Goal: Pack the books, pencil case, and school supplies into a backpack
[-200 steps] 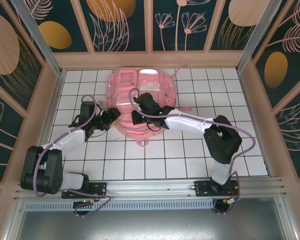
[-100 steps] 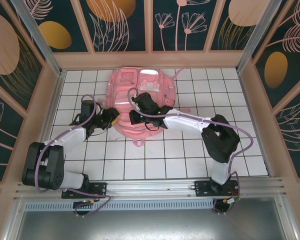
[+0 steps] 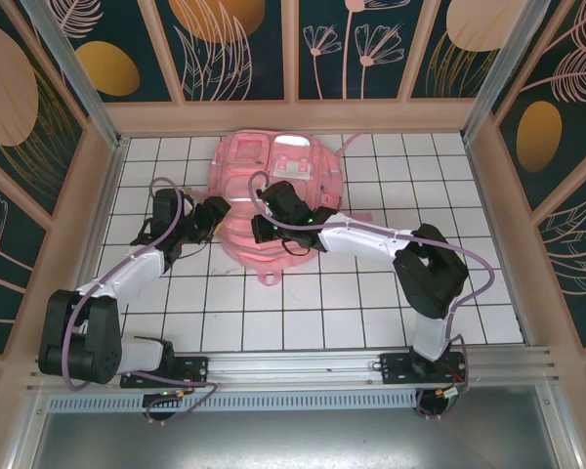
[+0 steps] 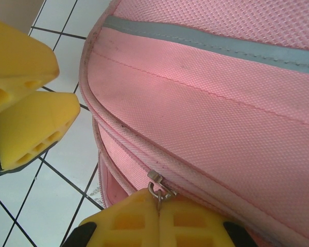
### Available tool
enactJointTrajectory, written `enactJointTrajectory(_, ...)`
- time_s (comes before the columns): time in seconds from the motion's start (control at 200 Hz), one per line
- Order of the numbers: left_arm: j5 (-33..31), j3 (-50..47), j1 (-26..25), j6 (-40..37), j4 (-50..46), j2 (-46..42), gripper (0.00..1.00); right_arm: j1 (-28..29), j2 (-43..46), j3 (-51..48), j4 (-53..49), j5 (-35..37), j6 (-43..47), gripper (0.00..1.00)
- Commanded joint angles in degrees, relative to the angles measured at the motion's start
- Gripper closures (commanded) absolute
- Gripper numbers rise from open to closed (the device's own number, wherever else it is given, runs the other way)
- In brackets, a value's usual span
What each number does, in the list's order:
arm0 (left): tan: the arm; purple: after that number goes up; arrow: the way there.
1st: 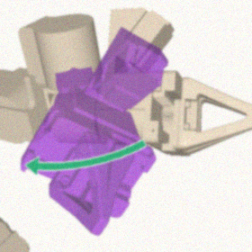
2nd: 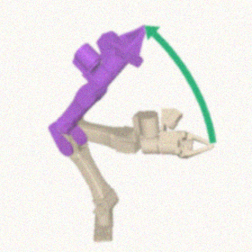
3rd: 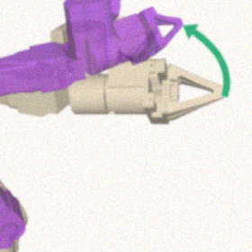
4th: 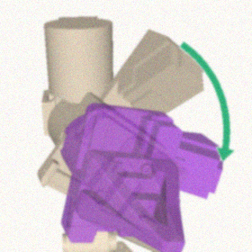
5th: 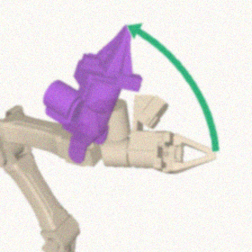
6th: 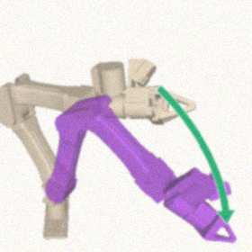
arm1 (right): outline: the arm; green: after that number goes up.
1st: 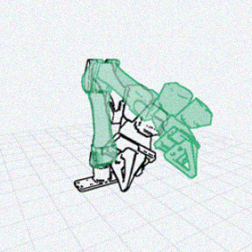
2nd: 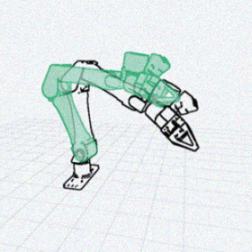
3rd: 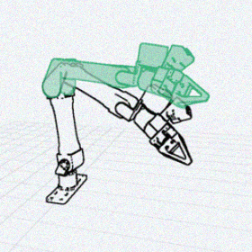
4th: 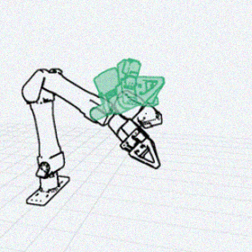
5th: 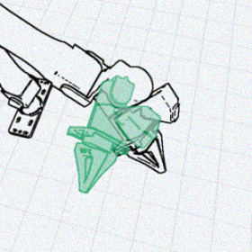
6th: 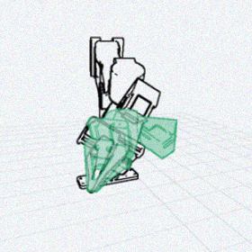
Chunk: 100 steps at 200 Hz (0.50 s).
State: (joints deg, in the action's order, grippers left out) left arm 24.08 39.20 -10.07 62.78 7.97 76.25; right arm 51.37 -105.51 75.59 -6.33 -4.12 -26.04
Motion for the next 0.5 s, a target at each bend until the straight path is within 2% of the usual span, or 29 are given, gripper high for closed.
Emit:
enactJointTrajectory(0.0,1.9,2.0,0.0,1.5,3.6,2.1,0.49,1.0,1.5,0.2,1.2,-0.2,-0.8,1.0)
enactJointTrajectory(0.075,3.4,2.4,0.0,2.0,5.5,3.8,0.55,1.1,1.6,0.2,1.1,-0.1,-0.8,1.0)
enactJointTrajectory(0.225,4.6,2.5,0.0,2.8,7.1,6.7,0.57,1.1,1.6,0.3,0.6,0.2,-0.7,1.0)
enactJointTrajectory(0.32,4.8,2.3,0.0,3.2,7.8,7.7,0.62,1.3,1.8,0.5,-0.5,1.5,-0.3,1.0)
enactJointTrajectory(0.395,4.9,2.3,0.0,3.5,8.7,8.3,0.71,1.4,1.8,0.6,-3.3,4.7,0.1,1.0)
enactJointTrajectory(0.495,3.7,2.4,0.0,2.6,7.9,8.3,0.85,1.7,2.3,0.0,-9.1,13.5,1.3,1.0)
